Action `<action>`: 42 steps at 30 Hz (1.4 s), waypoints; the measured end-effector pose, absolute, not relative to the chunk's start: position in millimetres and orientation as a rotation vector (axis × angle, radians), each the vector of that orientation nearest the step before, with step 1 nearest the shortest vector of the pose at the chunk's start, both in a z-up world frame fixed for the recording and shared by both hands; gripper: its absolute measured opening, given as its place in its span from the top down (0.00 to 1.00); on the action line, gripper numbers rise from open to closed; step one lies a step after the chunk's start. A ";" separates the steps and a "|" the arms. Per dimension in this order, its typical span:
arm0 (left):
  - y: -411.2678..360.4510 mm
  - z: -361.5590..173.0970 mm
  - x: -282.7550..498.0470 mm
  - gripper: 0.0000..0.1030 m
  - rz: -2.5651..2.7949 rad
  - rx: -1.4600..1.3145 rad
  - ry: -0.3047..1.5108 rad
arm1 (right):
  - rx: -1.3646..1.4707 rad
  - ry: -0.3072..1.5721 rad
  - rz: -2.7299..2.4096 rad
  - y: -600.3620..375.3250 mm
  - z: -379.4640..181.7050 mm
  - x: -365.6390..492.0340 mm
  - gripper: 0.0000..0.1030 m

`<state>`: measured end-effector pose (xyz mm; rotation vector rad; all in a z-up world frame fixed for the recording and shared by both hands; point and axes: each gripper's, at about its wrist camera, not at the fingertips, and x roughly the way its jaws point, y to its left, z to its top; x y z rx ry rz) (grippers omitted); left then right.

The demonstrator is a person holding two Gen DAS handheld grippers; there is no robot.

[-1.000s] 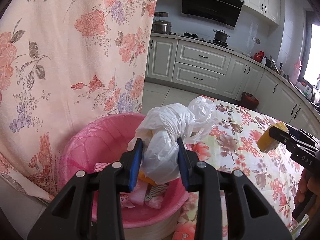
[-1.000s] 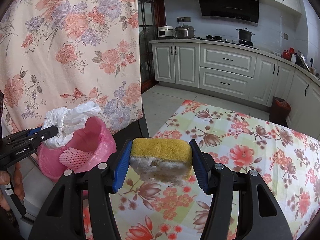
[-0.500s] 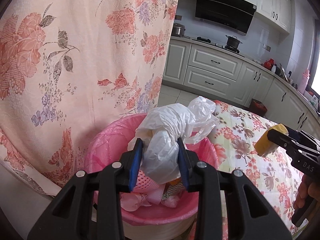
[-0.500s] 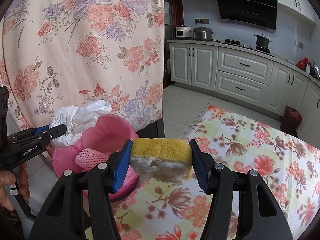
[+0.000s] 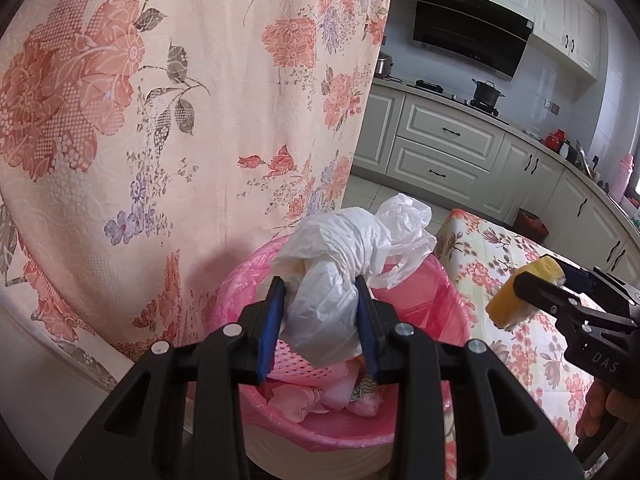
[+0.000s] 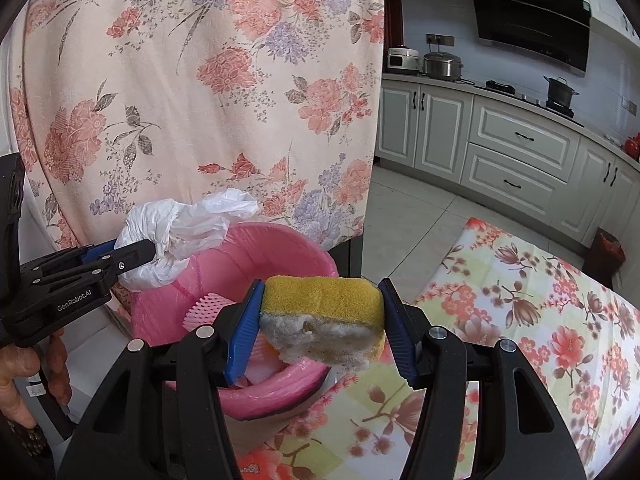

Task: Collect trash
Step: 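Carry the bag with the left gripper and the sponge with the right gripper to the wastebasket, then open the left gripper to drop the bag while the right gripper drops the sponge into the basket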

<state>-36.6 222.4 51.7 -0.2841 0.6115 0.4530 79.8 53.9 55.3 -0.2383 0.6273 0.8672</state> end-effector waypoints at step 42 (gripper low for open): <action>252.6 45.7 -19.6 0.60 0.499 -0.292 0.647 | -0.208 0.693 0.936 129.3 44.3 100.0 0.43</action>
